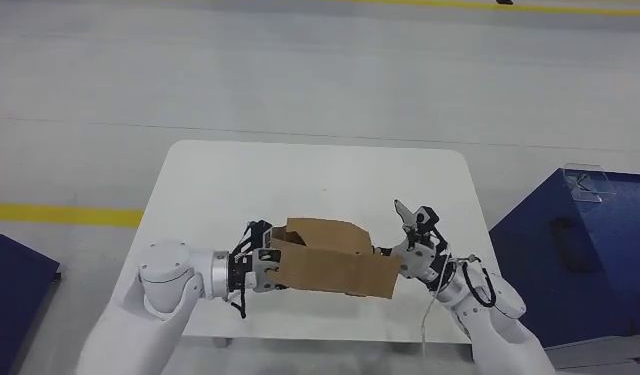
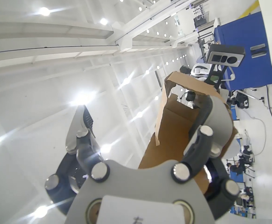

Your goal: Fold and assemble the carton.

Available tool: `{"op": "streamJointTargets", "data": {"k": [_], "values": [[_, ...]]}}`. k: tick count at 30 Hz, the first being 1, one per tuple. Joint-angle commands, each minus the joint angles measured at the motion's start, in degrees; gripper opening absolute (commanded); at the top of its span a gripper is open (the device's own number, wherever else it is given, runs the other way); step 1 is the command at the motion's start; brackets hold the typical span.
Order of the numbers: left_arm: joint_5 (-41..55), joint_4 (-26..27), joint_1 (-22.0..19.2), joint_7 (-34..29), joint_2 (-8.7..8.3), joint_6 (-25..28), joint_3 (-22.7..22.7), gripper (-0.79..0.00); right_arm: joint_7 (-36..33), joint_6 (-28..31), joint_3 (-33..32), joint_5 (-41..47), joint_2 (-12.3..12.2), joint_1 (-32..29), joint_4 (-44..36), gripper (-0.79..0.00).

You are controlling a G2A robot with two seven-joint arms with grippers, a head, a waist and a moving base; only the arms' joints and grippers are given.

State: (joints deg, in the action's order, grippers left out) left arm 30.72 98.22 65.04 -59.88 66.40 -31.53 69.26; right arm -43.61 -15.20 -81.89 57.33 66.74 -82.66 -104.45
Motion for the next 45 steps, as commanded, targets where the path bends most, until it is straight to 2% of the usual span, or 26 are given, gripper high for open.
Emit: {"op": "streamJointTargets", "data": {"k": [1, 8, 13, 20, 21, 22, 23, 24, 25, 29, 31, 32, 33, 41, 42, 43, 44, 45], "values": [[-0.3, -0.3, 0.2, -0.2, -0.13, 1.3, -0.3, -0.785, -0.5, -1.3, 0.1, 0.3, -0.1, 0.1, -0.5, 0.000], [0.5, -1.3, -0.6, -0.6, -0.28, 0.5, -2.0, -0.785, -2.5, -4.2, 0.1, 0.9, -0.4, -0.1, -1.7, 0.000], [2.5, -1.9, -1.2, -0.4, -0.32, 0.2, -2.2, -0.785, -1.6, -2.6, 0.0, -0.8, -0.4, 0.3, -1.3, 0.000], [4.3, -2.7, -2.1, -1.8, -0.52, -2.5, -3.7, -0.785, -3.8, -4.7, 0.1, 0.3, -0.7, 0.1, -1.5, 0.000], [4.3, -2.8, -2.2, -2.0, -0.55, -2.6, -3.9, -0.785, -3.8, -5.1, 0.2, 0.6, -0.7, 0.1, -1.6, -0.018], [4.5, -2.9, -2.5, -2.1, -0.59, -2.8, -4.0, -0.785, -3.8, -5.7, 0.4, 0.9, -0.7, 0.3, -1.6, -0.203], [4.3, -2.9, -2.6, -1.9, -0.63, -2.8, -4.2, -0.785, -3.7, -5.9, 0.5, 1.0, -0.7, 0.4, -1.6, -0.299], [4.3, -3.0, -2.7, -1.9, -0.65, -2.9, -4.3, -0.785, -3.6, -6.0, 0.6, 1.0, -0.7, 0.5, -1.6, -0.320], [4.3, -3.1, -2.8, -1.8, -0.68, -3.3, -4.6, -0.785, -3.6, -6.0, 0.9, 1.0, -0.7, 0.6, -1.7, -0.397], [3.9, -3.7, -3.6, -1.0, -0.75, -4.7, -5.8, -0.785, -3.6, -6.5, 1.6, 0.4, -0.8, 0.9, -2.0, -0.449], [4.2, -3.9, -3.9, -0.9, -0.78, -4.7, -6.1, -0.785, -2.8, -6.2, 1.8, -0.7, -0.8, 1.1, -1.9, -0.585], [4.3, -3.9, -4.0, -0.8, -0.81, -4.6, -6.3, -0.785, -2.2, -5.9, 2.0, -1.6, -0.8, 1.2, -1.8, -0.714], [4.3, -3.9, -4.0, -0.8, -0.83, -4.6, -6.3, -0.785, -2.0, -5.9, 2.2, -2.0, -0.8, 1.3, -1.7, -0.785], [5.6, -4.2, -4.2, 0.9, -1.13, -5.5, -6.3, -0.785, -0.9, -6.1, 2.9, -4.4, -1.0, 2.4, -0.5, -0.785], [5.7, -4.2, -4.2, 0.9, -1.19, -5.5, -6.3, -0.668, -0.5, -6.5, 2.9, -4.9, -1.1, 2.4, -0.5, -0.785], [5.7, -4.1, -4.2, 1.0, -1.26, -5.4, -6.2, -0.443, -0.1, -6.5, 2.7, -5.0, -1.1, 2.4, -0.6, -0.785], [5.7, -4.1, -4.1, 1.2, -1.33, -5.2, -6.0, -0.092, -0.1, -6.5, 2.7, -5.0, -1.1, 2.4, -0.6, -0.785], [5.7, -4.0, -4.0, 1.3, -1.42, -5.1, -5.9, 0.000, -0.1, -6.5, 2.7, -5.0, -1.1, 2.4, -0.6, -0.785]]}}
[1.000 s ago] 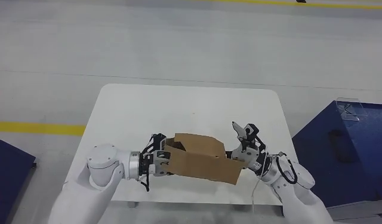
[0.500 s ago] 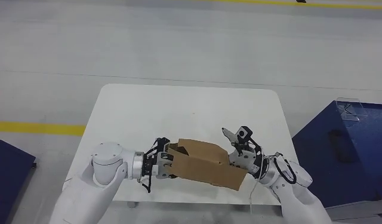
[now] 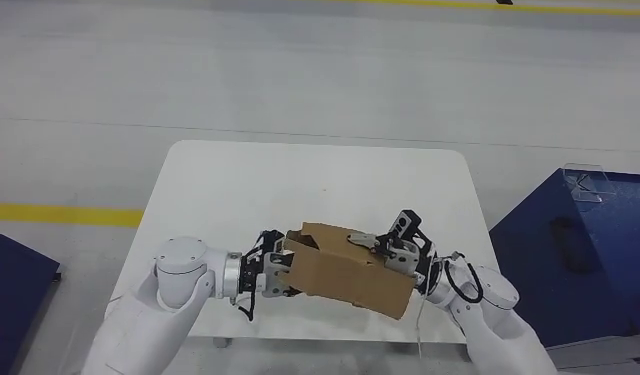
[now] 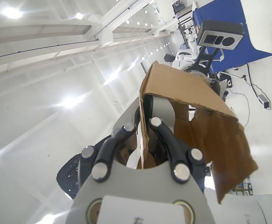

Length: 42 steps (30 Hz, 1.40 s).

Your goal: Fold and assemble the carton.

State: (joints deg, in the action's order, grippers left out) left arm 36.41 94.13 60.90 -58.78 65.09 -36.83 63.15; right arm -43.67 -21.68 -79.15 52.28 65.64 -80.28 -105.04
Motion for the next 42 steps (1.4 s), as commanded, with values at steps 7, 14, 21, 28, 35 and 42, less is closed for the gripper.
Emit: {"op": "streamJointTargets", "data": {"k": [7, 14, 21, 28, 35, 42], "values": [[-1.0, 0.6, 0.4, 1.4, -0.40, 1.0, 1.0, 0.000, 0.5, 2.0, -0.5, 0.4, 0.0, -0.2, -0.8, -0.785], [1.9, 3.7, 4.9, 5.8, -1.40, 8.3, 9.3, 0.000, -1.3, 11.7, -2.4, -4.1, -0.2, -1.5, -1.3, -0.785], [-4.6, 12.2, 11.1, 5.0, -2.80, 18.2, 15.4, 0.000, -7.5, 6.3, -2.4, 2.5, -0.3, -0.7, 0.0, -0.785], [-13.2, 13.5, 11.5, -0.4, -3.72, 22.3, 14.1, 0.000, -16.0, 2.7, -2.6, 6.1, -0.7, 0.3, 0.8, -0.785], [-13.8, 13.6, 11.0, -2.1, -3.89, 23.2, 12.1, 0.000, -17.6, 2.5, -3.0, 7.3, -1.0, -0.4, 0.1, -0.785], [-12.1, 14.2, 11.0, -0.9, -3.87, 25.2, 11.5, 0.000, -17.5, 2.6, -3.4, 7.7, -1.2, -0.9, -0.1, -0.785]]}}
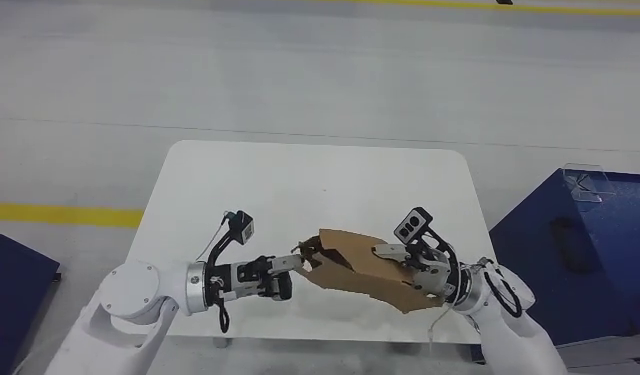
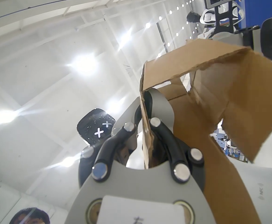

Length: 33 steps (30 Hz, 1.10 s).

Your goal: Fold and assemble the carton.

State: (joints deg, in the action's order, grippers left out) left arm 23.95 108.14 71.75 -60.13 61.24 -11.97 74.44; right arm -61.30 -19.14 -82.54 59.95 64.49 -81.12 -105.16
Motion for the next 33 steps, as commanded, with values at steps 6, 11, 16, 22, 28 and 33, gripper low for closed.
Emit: {"op": "streamJointTargets", "data": {"k": [6, 11, 16, 22, 28, 33], "values": [[1.0, 0.6, 0.7, 1.2, -0.22, -1.0, 0.4, 0.000, -0.6, 0.1, 0.4, -0.1, -0.2, -0.3, -0.1, -0.785], [0.2, -0.2, -0.1, 1.8, -0.24, -3.4, -1.3, 0.000, -1.6, -0.2, -0.2, 0.9, -0.3, -0.7, -0.6, -0.785], [0.9, -2.0, -1.6, 1.5, -0.10, -5.4, -3.4, 0.000, -2.4, 0.6, -1.4, 2.3, -0.5, -1.5, -1.4, -0.785], [1.6, -3.3, -3.4, 2.2, 0.17, -7.2, -5.9, 0.000, -2.5, 1.1, -1.6, 2.5, -0.6, -2.2, -1.9, -0.785], [3.3, -4.2, -3.7, 3.9, 0.06, -7.1, -4.7, 0.000, -0.2, 3.1, -1.5, 0.5, -0.7, -2.1, -1.7, -0.785], [6.2, -2.4, -1.2, 5.4, -0.61, -7.4, 0.7, 0.000, 2.9, 8.1, -1.8, -3.8, -0.7, -2.2, -1.6, -0.785]]}}
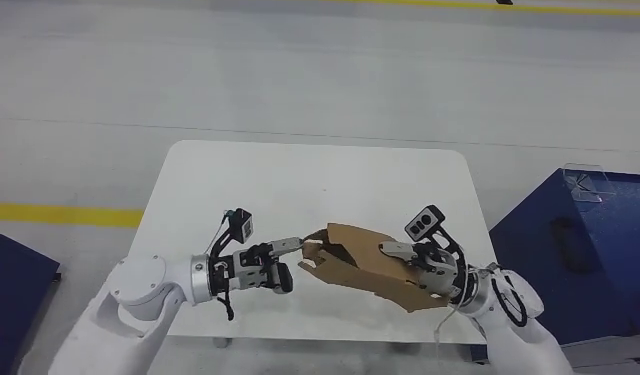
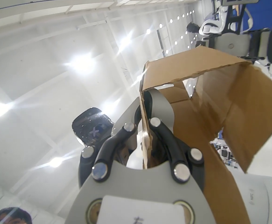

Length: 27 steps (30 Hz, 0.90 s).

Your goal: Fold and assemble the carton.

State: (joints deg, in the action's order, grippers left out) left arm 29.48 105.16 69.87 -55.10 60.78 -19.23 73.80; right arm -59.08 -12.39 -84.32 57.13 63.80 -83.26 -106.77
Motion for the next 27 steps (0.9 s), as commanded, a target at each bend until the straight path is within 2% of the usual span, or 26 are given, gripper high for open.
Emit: {"op": "streamJointTargets", "data": {"k": [1, 3, 10, 13, 15, 17, 21, 23, 27], "values": [[1.3, 1.1, 1.4, 0.7, -0.29, -0.1, 2.6, 0.000, 1.7, 3.1, -0.1, -2.3, 0.0, -0.1, -0.1, -0.785], [3.2, 2.2, 2.9, 1.7, -0.45, 0.3, 4.7, 0.000, 2.0, 3.7, -0.1, -2.6, 0.1, -0.1, -0.1, -0.785], [3.2, 2.2, 2.9, 1.7, -0.45, 0.3, 4.7, 0.000, 2.7, 3.9, 0.0, -2.8, 0.1, -0.2, -0.1, -0.785], [3.2, 2.2, 2.9, 1.7, -0.45, 0.3, 4.7, 0.000, 5.9, 9.6, -0.6, -8.7, 0.1, 0.0, -0.7, -0.785], [6.6, 2.6, 3.5, 1.1, -0.46, -3.9, 4.5, 0.000, 6.8, 14.4, -1.2, -11.8, 0.1, -0.2, -1.1, -0.785], [11.3, 3.7, 3.3, -0.7, -0.60, -8.3, 5.9, 0.000, 8.9, 21.7, -2.3, -18.4, 0.1, -0.6, -1.6, -0.785], [29.4, 2.8, 4.8, -4.2, -0.30, -17.5, 7.7, 0.000, 11.8, 36.2, -3.3, -28.3, 0.2, -2.0, -2.6, -0.785], [37.6, 1.4, 5.2, -1.7, -0.02, -23.1, 7.4, 0.000, 14.0, 43.3, -4.2, -34.7, 0.3, -3.0, -3.5, -0.785], [53.2, 0.6, 4.5, 3.4, 0.75, -33.3, 2.7, 0.000, 21.0, 54.3, -5.1, -49.7, 0.7, -4.6, -4.4, -0.785]]}}
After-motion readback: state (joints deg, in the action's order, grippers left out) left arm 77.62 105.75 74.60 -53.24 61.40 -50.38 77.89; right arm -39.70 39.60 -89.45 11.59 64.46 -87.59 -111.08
